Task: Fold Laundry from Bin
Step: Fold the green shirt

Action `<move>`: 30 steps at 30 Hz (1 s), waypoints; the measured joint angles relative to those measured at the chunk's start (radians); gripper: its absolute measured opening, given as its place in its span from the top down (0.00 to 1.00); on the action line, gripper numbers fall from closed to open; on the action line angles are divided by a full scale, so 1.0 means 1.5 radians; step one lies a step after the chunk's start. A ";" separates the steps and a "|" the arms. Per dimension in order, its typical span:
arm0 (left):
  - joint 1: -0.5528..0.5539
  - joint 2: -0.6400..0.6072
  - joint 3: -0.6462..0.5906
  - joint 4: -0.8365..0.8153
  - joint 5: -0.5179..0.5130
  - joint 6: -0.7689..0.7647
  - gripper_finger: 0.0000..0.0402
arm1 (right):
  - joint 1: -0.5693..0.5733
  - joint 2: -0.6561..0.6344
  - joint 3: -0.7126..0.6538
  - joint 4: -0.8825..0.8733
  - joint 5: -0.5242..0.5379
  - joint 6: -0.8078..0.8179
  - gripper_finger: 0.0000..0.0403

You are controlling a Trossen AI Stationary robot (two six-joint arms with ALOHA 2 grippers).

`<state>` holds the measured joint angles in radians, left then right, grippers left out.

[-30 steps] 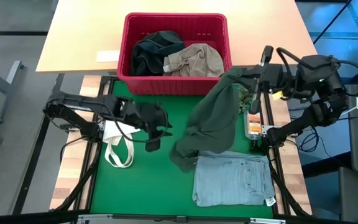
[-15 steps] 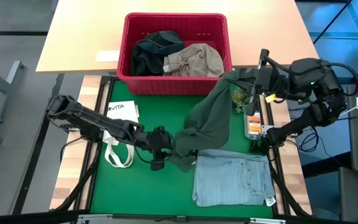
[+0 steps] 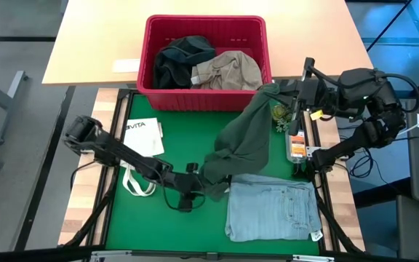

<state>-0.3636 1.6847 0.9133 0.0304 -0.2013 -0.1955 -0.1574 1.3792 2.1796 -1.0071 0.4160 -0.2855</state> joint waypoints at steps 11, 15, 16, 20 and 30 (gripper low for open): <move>0.008 0.115 0.000 0.023 -0.051 0.015 0.66 | 0.000 0.000 0.000 -0.015 -0.004 0.000 0.98; 0.008 0.131 0.000 0.035 -0.050 0.014 0.66 | 0.000 0.000 0.000 -0.015 -0.005 0.000 0.98; 0.008 0.132 0.000 0.035 -0.047 0.011 0.67 | 0.000 0.001 0.000 -0.015 -0.005 0.000 0.98; 0.007 0.123 0.000 0.031 -0.044 -0.011 0.78 | 0.000 0.006 0.000 -0.019 -0.004 0.000 0.98; 0.008 -0.036 0.064 -0.131 0.004 -0.023 0.99 | -0.017 0.029 -0.001 -0.066 0.046 0.000 0.98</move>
<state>-0.3510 1.6305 1.0092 -0.1661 -0.1948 -0.2296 -0.1823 1.4231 2.1788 -1.1054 0.4847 -0.2855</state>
